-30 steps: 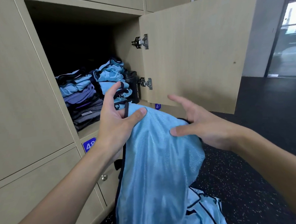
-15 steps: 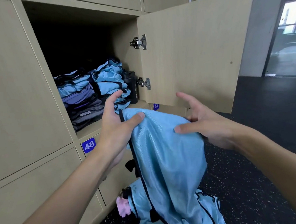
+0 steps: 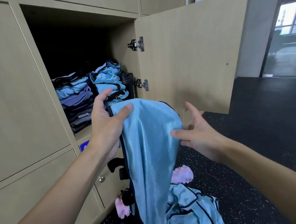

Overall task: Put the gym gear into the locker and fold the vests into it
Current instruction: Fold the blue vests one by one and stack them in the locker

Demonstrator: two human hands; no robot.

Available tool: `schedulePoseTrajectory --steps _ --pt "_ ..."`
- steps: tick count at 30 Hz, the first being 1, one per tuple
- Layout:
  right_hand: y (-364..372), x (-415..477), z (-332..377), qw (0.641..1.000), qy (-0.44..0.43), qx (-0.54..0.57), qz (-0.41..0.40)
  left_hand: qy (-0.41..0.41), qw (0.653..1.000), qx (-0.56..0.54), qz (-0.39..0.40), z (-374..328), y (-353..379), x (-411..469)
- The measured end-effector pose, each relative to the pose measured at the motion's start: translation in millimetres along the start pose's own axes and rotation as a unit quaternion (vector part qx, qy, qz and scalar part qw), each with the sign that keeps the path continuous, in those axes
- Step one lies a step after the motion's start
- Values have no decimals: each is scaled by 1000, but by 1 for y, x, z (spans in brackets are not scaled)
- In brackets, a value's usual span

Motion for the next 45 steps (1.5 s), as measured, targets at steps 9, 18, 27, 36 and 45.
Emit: schedulePoseTrajectory --steps 9,18,27,36,45 --pt "28 1 -2 996 -74 -4 56 -24 999 -26 0 -9 -1 2" --pt "29 12 16 985 -170 3 -37 -170 985 2 7 0 -10 5" --pt "27 6 4 991 -119 -54 39 -158 985 -59 -41 -5 1 2" --pt "22 12 18 987 -126 6 -97 -201 975 -33 85 7 8 -30" --pt "14 11 11 990 -123 49 -44 -141 989 -19 -37 -7 2 -10"
Point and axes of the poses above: each hand's wrist, its own x-axis towards the middle knuckle, its own y-axis out of the palm, z = x × y, the point moved 1 cm from there along x, towards the middle knuckle, and after that the axes turned 3 degrees about -x, right-handed, at the moved point
